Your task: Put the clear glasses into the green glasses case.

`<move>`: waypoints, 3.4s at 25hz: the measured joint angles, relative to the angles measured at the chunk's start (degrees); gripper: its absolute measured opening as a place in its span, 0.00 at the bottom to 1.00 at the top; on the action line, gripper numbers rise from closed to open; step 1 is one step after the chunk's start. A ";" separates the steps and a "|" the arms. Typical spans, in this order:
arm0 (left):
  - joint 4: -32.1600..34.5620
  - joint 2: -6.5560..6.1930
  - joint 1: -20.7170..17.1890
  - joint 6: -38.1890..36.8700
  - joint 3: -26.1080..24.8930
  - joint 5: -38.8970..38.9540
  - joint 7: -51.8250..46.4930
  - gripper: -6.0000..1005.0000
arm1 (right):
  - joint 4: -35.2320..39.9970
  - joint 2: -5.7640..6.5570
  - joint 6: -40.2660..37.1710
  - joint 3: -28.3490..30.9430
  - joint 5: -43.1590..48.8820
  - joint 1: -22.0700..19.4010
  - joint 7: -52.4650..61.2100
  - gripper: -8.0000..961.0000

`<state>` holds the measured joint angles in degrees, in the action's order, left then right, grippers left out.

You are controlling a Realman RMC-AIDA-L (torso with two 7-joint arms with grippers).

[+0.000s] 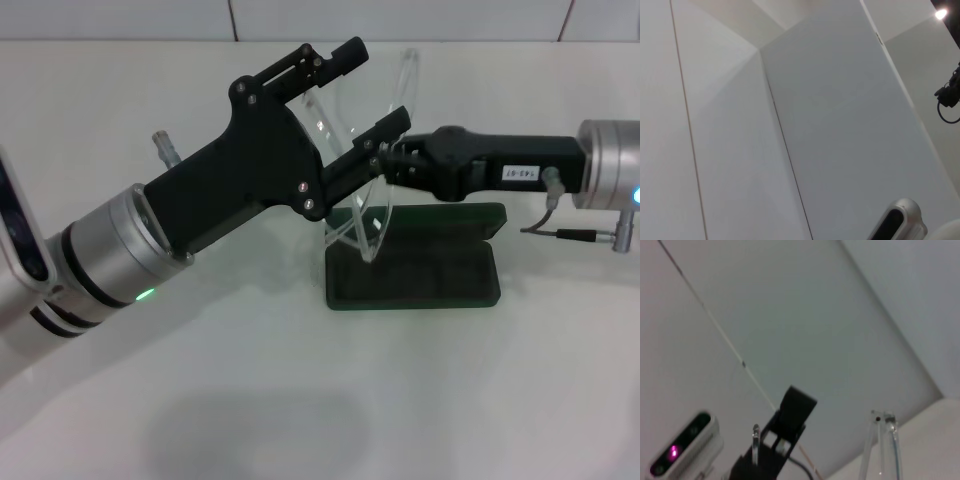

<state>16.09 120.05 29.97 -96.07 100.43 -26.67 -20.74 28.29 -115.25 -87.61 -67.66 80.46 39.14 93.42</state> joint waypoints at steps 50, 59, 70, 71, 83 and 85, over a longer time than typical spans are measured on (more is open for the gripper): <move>0.11 0.09 -0.04 0.12 -0.12 0.32 0.43 0.57 | 0.55 0.71 -8.43 -3.19 7.49 3.69 3.26 0.19; 0.62 0.00 -3.05 -1.57 -0.16 2.08 0.53 0.57 | 2.45 2.84 -4.25 -3.13 8.70 3.90 3.62 0.19; 0.09 -0.08 -5.03 -1.51 -0.14 3.05 0.42 0.57 | 6.25 3.01 -2.12 -3.23 12.90 5.08 5.86 0.20; 0.03 -0.09 -4.92 -1.35 -0.09 2.96 0.39 0.57 | 6.55 2.94 -2.06 -3.20 13.62 5.28 6.04 0.20; 0.37 -0.93 -9.22 -2.67 -1.33 4.98 -1.72 0.57 | 27.96 0.59 -7.37 -3.77 46.62 14.32 22.31 0.20; 0.10 -1.00 -9.85 -3.30 -2.13 4.98 -2.68 0.57 | 28.17 -0.16 -7.81 -4.80 51.32 17.24 23.64 0.20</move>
<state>16.19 119.05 20.12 -99.37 98.31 -21.69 -23.42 56.46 -115.42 -95.42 -72.46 131.79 56.38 117.06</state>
